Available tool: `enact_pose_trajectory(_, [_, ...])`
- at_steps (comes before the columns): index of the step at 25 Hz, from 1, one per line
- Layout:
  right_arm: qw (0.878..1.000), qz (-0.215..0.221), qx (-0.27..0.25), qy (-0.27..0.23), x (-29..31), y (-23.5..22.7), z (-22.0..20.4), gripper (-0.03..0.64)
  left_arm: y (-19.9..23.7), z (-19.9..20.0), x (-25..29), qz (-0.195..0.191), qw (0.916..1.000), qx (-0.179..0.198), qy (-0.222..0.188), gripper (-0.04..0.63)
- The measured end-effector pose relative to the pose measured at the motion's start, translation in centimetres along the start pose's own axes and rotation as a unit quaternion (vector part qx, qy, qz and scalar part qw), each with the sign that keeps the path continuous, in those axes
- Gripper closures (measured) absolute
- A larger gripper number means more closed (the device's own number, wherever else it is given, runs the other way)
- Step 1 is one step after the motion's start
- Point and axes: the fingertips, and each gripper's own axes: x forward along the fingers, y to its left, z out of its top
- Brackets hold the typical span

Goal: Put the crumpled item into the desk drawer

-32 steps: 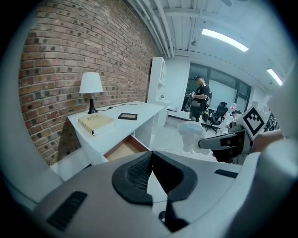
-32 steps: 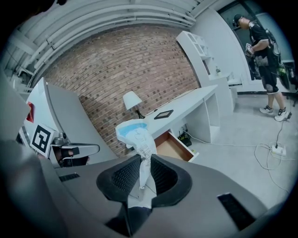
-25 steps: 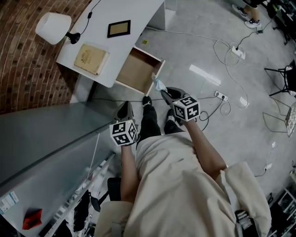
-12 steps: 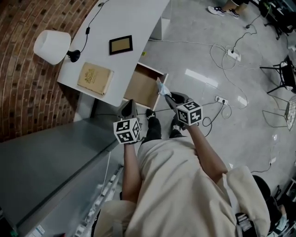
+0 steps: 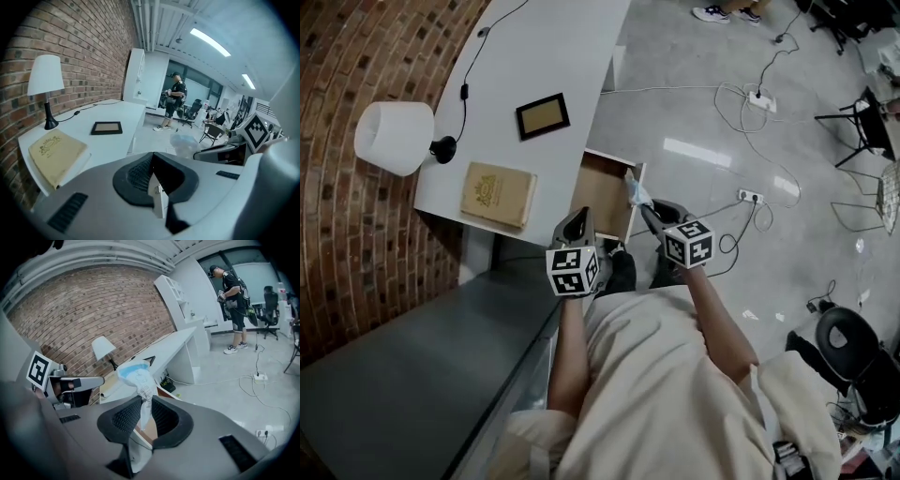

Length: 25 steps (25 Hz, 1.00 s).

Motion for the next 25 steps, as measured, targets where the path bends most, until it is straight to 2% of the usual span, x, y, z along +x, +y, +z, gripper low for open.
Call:
enact_pose_trajectory(4, [1.000,-0.024,0.007,0.008,0.4,-0.5,-1.9,0.525,-0.8,-1.2,1.9,-0.039,0.9989,0.018,0.017,0.578])
enact_pose_trajectory(7, [0.999,-0.041,0.032,0.005,0.5,-1.3,-2.9,0.525,-1.2,-2.3,2.8,-0.060,0.9972,0.032,0.033,0.578])
enact_pose_trajectory(12, [0.996,-0.066,0.062,0.001,1.6,-3.7,-4.0,0.525,-1.3,-3.7,4.5,-0.072,0.9956,0.035,0.048,0.578])
enact_pose_trajectory(19, [0.992,-0.075,0.103,-0.005,5.2,-5.7,-5.3,0.525,-2.4,-6.2,6.6,-0.095,0.9923,0.044,0.067,0.578])
enact_pose_trajectory(25, [0.986,-0.105,0.127,-0.016,8.5,-7.3,-8.3,0.523,-2.5,-9.6,8.2,-0.098,0.9915,0.024,0.083,0.578])
